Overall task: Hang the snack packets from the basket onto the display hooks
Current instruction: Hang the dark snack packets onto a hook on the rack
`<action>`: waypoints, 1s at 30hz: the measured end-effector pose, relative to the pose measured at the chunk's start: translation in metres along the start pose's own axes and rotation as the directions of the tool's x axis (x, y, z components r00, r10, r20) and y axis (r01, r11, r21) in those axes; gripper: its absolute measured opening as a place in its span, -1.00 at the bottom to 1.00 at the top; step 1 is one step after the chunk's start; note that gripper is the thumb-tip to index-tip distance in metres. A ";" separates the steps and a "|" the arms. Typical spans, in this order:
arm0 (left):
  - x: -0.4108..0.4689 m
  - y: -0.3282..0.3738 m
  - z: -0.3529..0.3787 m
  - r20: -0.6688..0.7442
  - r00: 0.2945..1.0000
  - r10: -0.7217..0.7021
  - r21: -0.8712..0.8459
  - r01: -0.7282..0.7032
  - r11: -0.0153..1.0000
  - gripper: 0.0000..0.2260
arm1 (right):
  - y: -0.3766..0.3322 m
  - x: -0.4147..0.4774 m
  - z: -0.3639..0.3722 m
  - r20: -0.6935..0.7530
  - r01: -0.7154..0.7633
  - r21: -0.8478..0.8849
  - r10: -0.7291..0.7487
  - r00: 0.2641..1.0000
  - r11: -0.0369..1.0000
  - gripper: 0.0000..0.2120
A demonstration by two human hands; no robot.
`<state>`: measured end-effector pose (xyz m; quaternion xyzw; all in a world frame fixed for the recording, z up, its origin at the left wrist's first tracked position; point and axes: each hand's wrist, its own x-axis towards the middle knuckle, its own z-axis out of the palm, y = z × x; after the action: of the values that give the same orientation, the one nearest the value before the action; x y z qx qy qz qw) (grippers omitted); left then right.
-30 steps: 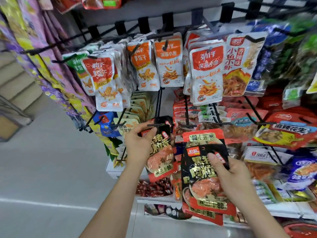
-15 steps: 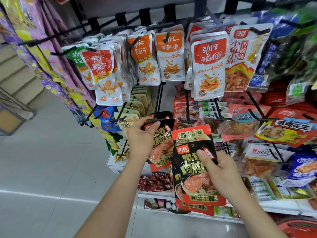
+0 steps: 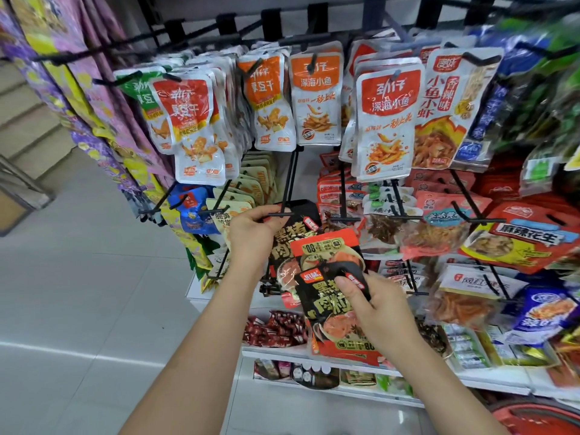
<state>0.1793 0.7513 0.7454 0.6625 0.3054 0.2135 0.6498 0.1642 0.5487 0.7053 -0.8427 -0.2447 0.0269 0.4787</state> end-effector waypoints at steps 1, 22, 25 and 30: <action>0.000 0.000 -0.001 0.006 1.000 0.019 0.029 -0.020 0.999 -0.85 | 0.000 0.001 0.001 0.018 0.018 -0.026 -0.018 1.000 1.000 -0.73; -0.022 -0.028 -0.022 -0.111 0.884 0.455 0.318 -0.402 0.859 -0.82 | -0.013 0.042 0.030 -0.067 -0.046 -0.156 0.036 0.997 0.987 -0.59; -0.020 -0.036 -0.012 0.118 0.892 0.437 0.455 -0.440 0.774 -0.82 | -0.009 0.043 0.035 -0.128 -0.075 -0.145 0.056 0.990 0.987 -0.58; 0.010 -0.037 0.004 0.329 0.846 0.419 0.586 -0.531 0.613 -0.73 | -0.002 0.046 0.037 -0.173 -0.101 -0.141 0.076 0.982 0.985 -0.60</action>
<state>0.1843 0.7544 0.7077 0.9187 0.1205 0.2036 0.3162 0.1933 0.5996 0.6957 -0.8855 -0.1671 -0.0410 0.4315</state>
